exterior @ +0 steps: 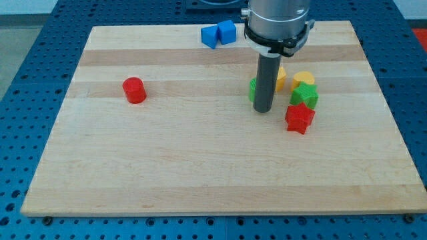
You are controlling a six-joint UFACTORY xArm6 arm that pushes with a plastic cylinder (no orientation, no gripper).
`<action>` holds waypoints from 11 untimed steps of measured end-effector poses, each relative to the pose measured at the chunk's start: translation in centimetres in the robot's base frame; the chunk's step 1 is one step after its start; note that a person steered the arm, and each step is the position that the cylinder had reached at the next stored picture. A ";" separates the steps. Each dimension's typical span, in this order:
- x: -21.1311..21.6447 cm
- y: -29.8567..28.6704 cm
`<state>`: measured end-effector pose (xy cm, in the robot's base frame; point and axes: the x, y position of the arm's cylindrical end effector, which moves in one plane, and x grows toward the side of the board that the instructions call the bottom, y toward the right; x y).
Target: Slide the red star right a bit
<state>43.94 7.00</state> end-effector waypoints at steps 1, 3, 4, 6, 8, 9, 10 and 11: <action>0.9 0.2; 3.1 1.9; 3.3 2.8; 3.3 7.4; 4.0 7.6; 7.5 7.3; 8.5 7.5; 7.6 8.4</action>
